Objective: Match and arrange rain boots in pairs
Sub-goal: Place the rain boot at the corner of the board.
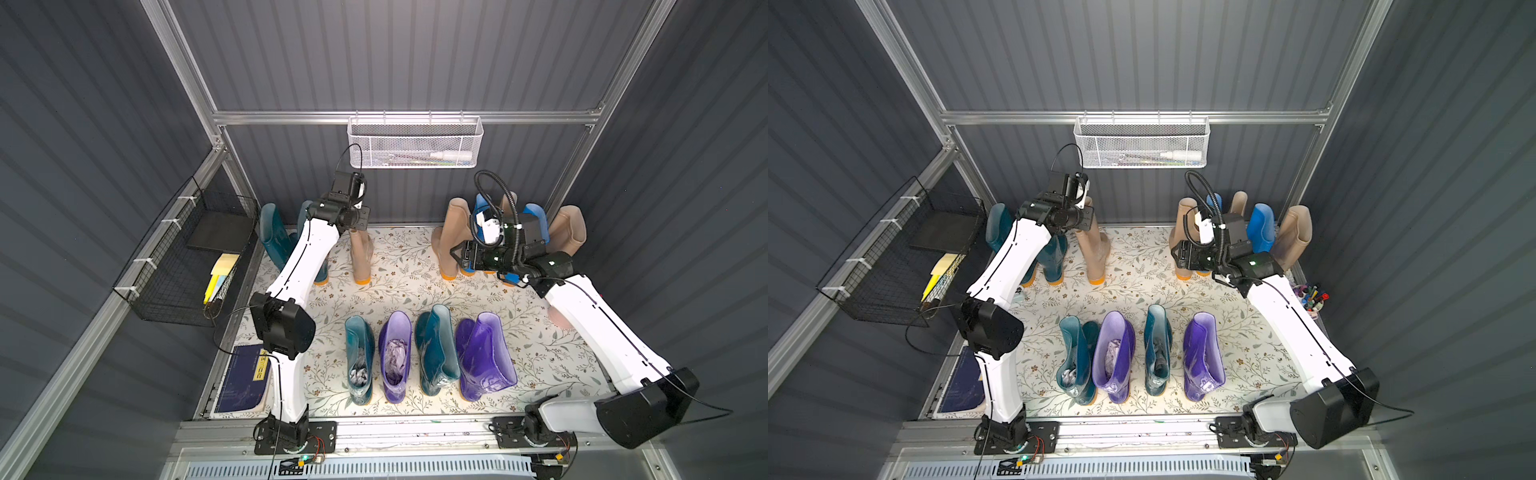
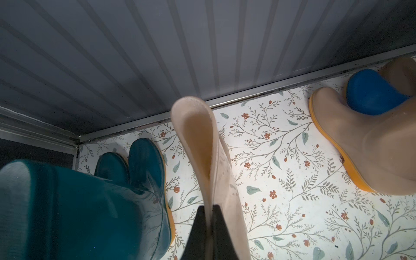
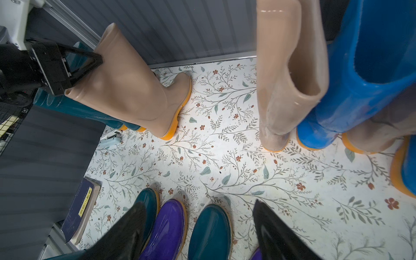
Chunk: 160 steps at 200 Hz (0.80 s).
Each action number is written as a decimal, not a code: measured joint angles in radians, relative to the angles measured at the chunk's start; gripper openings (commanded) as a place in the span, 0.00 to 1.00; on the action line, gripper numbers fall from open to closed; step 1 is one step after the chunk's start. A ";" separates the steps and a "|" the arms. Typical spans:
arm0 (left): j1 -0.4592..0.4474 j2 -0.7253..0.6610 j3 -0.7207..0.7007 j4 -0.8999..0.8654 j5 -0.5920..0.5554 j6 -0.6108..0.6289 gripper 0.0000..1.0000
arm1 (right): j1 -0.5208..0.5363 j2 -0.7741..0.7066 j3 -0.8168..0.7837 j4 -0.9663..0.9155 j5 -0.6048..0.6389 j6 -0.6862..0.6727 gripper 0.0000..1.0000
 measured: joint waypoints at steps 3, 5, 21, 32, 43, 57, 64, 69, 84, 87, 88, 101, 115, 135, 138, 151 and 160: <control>0.004 -0.003 0.000 0.001 0.001 0.002 0.00 | 0.002 0.001 0.001 0.000 0.000 0.000 0.78; 0.006 -0.003 0.000 0.001 0.002 0.003 0.00 | 0.003 0.002 0.001 0.000 0.000 0.000 0.78; 0.027 -0.010 -0.001 0.007 0.008 0.017 0.00 | 0.010 0.008 0.006 0.000 0.001 0.000 0.78; 0.043 -0.011 -0.001 0.013 0.010 0.022 0.00 | 0.012 0.011 0.008 0.000 0.002 0.000 0.78; 0.061 -0.011 -0.002 0.018 0.016 0.027 0.00 | 0.015 0.011 0.008 0.000 0.004 0.001 0.78; 0.085 -0.011 -0.008 0.025 0.025 0.032 0.00 | 0.018 0.011 0.008 0.000 0.006 0.001 0.78; 0.098 -0.011 -0.012 0.027 0.031 0.035 0.00 | 0.019 0.011 0.008 0.000 0.008 0.001 0.78; 0.107 -0.011 -0.016 0.030 0.037 0.036 0.00 | 0.020 0.011 0.008 0.000 0.008 0.002 0.78; 0.130 -0.011 -0.030 0.034 0.055 0.043 0.00 | 0.023 0.011 0.008 0.000 0.011 0.003 0.78; 0.134 -0.011 -0.033 0.035 0.059 0.043 0.00 | 0.023 0.011 0.008 0.000 0.011 0.003 0.78; 0.135 -0.011 -0.034 0.035 0.060 0.043 0.00 | 0.023 0.011 0.008 0.000 0.011 0.003 0.78; 0.150 -0.011 -0.047 0.039 0.074 0.050 0.00 | 0.024 0.011 0.008 0.000 0.012 0.003 0.78; 0.163 -0.011 -0.057 0.043 0.080 0.055 0.00 | 0.026 0.011 0.008 0.000 0.013 0.003 0.78; 0.166 -0.012 -0.060 0.054 0.089 0.066 0.00 | 0.026 0.011 0.008 0.000 0.013 0.003 0.78; 0.166 -0.012 -0.060 0.055 0.090 0.069 0.00 | 0.026 0.011 0.008 0.000 0.013 0.003 0.78; 0.166 -0.012 -0.064 0.060 0.098 0.075 0.00 | 0.026 0.011 0.008 0.000 0.013 0.003 0.78; 0.166 -0.013 -0.070 0.065 0.100 0.077 0.00 | 0.026 0.011 0.008 0.000 0.013 0.003 0.78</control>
